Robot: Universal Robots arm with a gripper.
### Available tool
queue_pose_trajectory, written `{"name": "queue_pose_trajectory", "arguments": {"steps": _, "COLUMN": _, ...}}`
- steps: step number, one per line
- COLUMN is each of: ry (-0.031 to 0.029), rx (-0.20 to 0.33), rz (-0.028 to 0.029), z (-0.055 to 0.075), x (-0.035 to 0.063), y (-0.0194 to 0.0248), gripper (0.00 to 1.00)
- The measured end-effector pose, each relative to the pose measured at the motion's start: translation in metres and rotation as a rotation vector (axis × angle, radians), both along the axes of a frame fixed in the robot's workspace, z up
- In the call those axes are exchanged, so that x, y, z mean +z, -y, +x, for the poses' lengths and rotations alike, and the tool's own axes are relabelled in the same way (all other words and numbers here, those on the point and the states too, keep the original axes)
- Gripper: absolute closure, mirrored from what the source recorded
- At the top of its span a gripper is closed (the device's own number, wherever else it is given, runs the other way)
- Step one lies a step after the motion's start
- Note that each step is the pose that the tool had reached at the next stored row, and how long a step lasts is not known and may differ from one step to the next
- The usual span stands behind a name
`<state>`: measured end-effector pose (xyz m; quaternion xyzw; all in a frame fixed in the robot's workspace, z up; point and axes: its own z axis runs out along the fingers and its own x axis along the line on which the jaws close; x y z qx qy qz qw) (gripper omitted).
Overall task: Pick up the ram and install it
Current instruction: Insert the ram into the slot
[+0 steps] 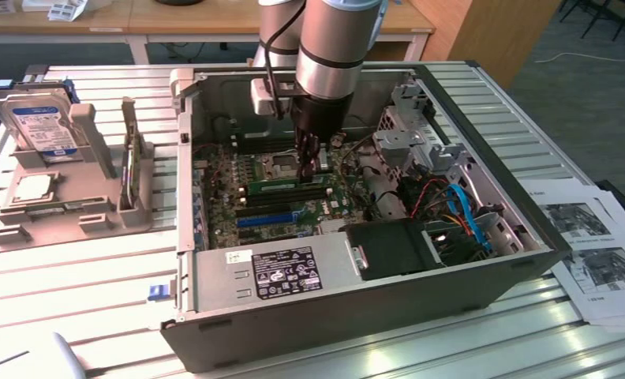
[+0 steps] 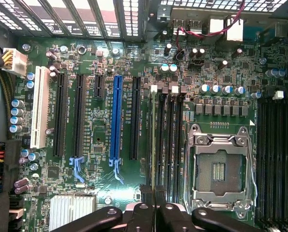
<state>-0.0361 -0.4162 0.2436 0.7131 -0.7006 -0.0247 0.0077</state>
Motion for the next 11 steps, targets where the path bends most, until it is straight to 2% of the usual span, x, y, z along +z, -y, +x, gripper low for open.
{"name": "queue_pose_trajectory", "arguments": {"steps": 11, "ry": 0.0, "rx": 0.0, "rz": 0.0, "z": 0.0001, "x": -0.0054, "y": 0.0, "gripper": 0.88}}
